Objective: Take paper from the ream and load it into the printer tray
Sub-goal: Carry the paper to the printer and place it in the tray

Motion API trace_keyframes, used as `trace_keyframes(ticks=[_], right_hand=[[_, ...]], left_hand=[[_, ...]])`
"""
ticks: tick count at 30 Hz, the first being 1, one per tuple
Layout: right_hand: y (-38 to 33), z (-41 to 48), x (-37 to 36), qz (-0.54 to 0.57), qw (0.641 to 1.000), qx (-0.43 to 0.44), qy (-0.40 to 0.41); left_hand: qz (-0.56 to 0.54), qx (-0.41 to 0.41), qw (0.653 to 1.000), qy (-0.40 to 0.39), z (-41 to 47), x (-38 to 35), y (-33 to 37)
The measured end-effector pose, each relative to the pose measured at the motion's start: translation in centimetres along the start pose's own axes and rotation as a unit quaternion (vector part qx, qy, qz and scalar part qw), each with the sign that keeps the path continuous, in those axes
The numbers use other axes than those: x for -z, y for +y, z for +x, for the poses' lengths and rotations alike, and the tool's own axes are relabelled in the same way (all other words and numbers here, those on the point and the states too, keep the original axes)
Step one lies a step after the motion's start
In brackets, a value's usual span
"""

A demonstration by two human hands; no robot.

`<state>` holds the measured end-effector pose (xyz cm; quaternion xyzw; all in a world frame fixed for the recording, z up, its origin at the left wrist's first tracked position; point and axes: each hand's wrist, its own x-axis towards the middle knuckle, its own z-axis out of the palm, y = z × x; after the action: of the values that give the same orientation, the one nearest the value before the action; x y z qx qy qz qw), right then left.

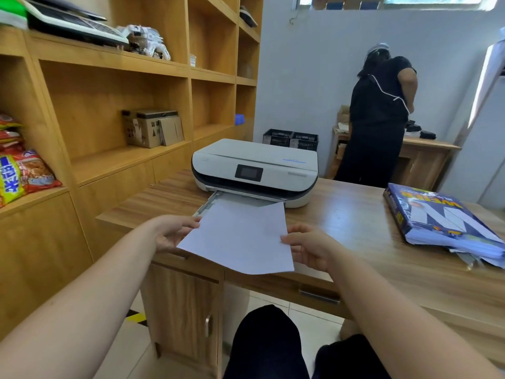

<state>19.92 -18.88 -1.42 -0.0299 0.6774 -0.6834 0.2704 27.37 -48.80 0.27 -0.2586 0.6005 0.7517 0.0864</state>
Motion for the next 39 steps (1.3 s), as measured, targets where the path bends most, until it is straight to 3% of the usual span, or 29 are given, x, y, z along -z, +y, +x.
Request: trace_keyframes(ticks=[11,21,39], right_hand=[[0.5,0.2,-3.3,-0.003,1.0,-0.021,-0.006],[-0.3,-0.3,-3.5,-0.021,0.999,-0.047,-0.011],[-0.3,0.9,-3.3,-0.015,0.997,-0.068,-0.014]], left_hand=[[0.017,0.012,1.0,0.011,-0.6,2.8,-0.1],[-0.021,0.016,0.999,0.018,-0.2,3.3,0.4],[0.025,0.037,0.999,0.022,2.1,3.7,0.6]])
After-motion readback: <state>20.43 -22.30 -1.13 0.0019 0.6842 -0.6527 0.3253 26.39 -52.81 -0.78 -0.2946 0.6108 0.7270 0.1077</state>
